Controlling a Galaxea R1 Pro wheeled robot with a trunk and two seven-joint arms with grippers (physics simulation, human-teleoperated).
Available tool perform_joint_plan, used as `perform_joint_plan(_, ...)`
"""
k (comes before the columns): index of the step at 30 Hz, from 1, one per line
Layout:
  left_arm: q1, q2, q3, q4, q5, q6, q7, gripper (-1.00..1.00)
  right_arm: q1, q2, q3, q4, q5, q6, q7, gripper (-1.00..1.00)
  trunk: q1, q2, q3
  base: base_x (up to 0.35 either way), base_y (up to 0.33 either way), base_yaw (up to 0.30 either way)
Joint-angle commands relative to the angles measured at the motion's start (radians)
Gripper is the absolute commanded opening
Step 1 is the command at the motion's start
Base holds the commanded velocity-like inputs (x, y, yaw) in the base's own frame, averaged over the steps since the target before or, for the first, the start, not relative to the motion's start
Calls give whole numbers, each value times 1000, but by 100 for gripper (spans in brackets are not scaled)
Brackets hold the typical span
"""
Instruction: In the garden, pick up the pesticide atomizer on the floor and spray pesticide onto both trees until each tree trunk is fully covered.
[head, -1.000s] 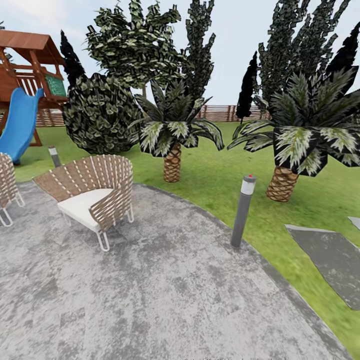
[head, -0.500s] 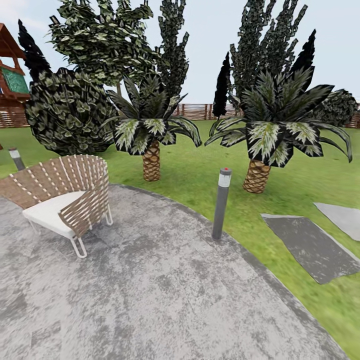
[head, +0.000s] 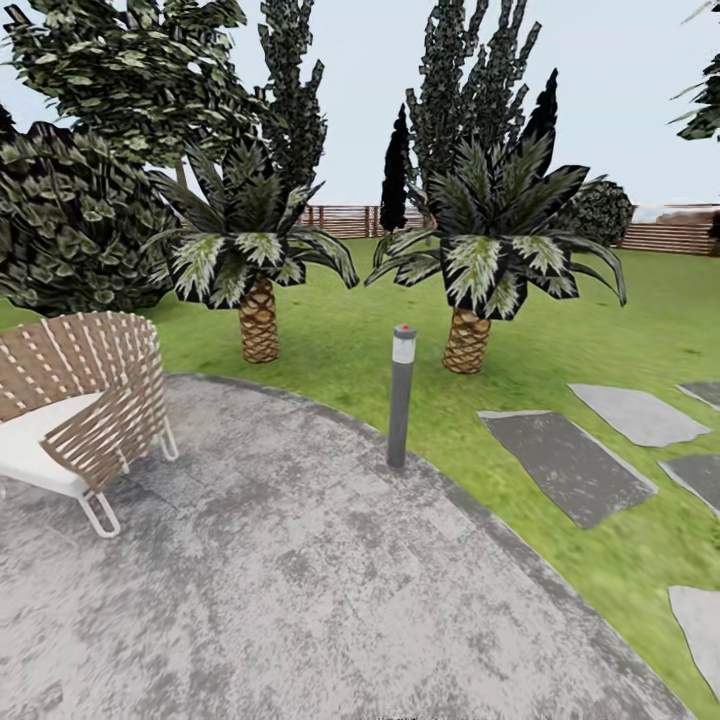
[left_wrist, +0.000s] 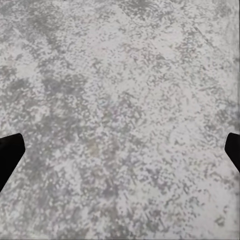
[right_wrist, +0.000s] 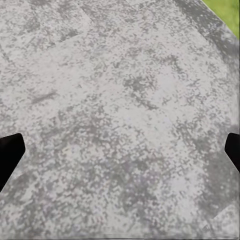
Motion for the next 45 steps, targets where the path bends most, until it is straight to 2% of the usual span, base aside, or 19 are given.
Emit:
perform_joint_plan(1, 0, 0, 0, 0, 0, 0, 0, 100, 0, 0, 0, 0, 0, 0, 0, 100, 4, -7, -3, 0, 0, -299)
perform_joint_plan(23, 0, 0, 0, 0, 0, 0, 1, 100, 0, 0, 0, 0, 0, 0, 0, 100, 88, -161, -72, 0, 0, -300)
perform_joint_plan(45, 0, 2, 0, 0, -1, 0, 2, 100, 0, 0, 0, 0, 0, 0, 0, 100, 88, -161, -72, 0, 0, -300)
